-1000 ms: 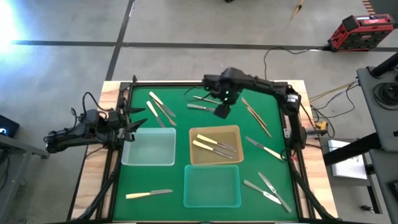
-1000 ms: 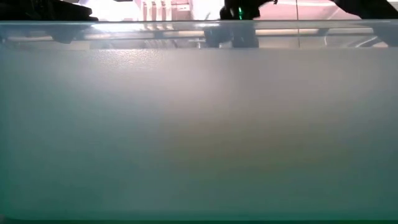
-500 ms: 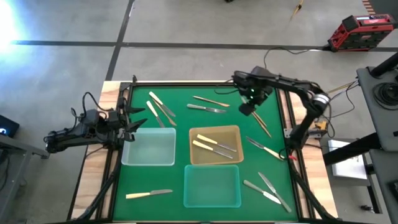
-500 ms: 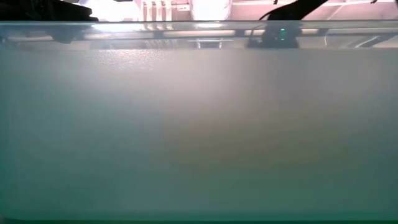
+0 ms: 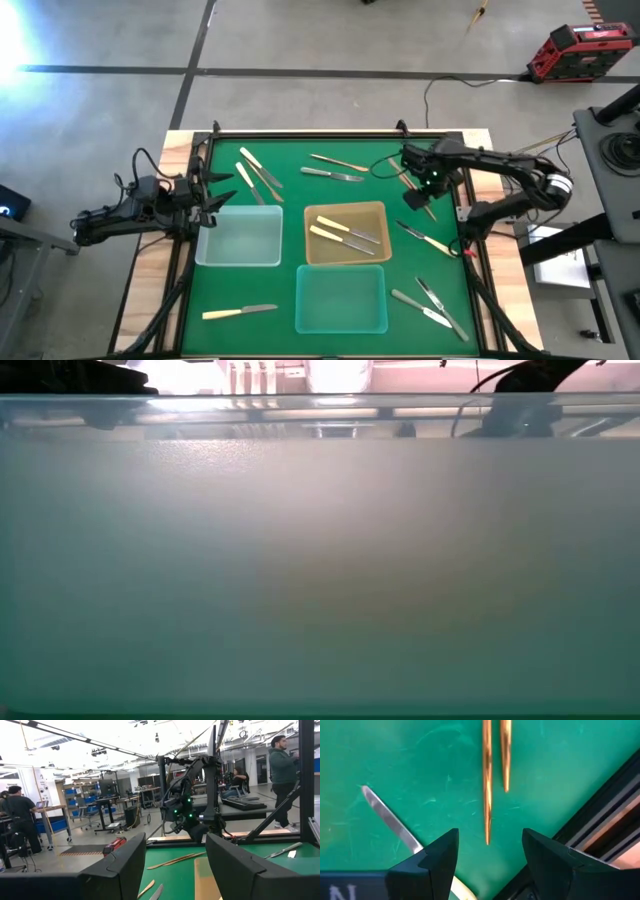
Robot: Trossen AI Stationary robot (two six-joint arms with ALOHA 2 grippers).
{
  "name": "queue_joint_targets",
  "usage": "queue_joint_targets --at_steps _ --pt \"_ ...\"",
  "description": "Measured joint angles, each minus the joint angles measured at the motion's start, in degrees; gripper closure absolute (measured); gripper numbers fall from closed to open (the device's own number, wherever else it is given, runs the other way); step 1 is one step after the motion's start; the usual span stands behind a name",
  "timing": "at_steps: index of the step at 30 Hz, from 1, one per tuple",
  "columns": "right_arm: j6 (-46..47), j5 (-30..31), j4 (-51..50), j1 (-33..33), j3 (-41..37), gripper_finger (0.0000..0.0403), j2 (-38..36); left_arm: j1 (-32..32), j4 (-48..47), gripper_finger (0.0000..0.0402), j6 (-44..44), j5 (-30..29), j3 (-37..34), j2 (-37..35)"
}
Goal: Sort silverware by color (type)
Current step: Put the gold table knife into the blue bin
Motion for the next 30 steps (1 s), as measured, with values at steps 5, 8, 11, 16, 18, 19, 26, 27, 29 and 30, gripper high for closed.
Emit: queue_joint_targets --at_steps 5,8,11,16,18,19,26,27,29,30 --pt "3.1 -1.5 0.9 0.3 -3.8 0.0193 -1.1 0.0 0.0 0.0209 0.0 0.0 0.0 0.0" --pt "3.5 -1.5 2.8 0.7 -5.0 0.0193 -0.4 0.0 0.0 0.0209 0.0 0.0 0.0 0.0" --pt "3.8 -1.5 6.0 0.8 -5.5 0.0193 0.5 0.0 0.0 0.0209 0.0 0.0 0.0 0.0" --pt "3.8 -1.4 9.9 0.9 -5.9 0.0193 3.3 0.0 0.0 0.0209 0.0 0.0 0.0 0.0" --pt "3.3 -1.0 10.5 0.9 -6.0 0.0193 5.2 0.0 0.0 0.0209 0.0 0.0 0.0 0.0" --pt "3.1 -1.0 10.8 0.9 -6.1 0.0193 6.2 0.0 0.0 0.0209 0.0 0.0 0.0 0.0" --pt "0.4 -1.2 12.7 0.8 -6.4 0.0193 13.1 0.0 0.0 0.0209 0.0 0.0 0.0 0.0" --pt "-0.1 -1.3 12.9 0.8 -6.4 0.0193 13.9 0.0 0.0 0.0209 0.0 0.0 0.0 0.0" --pt "-0.8 -1.5 13.5 0.8 -6.4 0.0193 15.1 0.0 0.0 0.0209 0.0 0.0 0.0 0.0" --pt "-0.9 -1.5 13.7 0.8 -6.5 0.0193 15.6 0.0 0.0 0.0209 0.0 0.0 0.0 0.0"
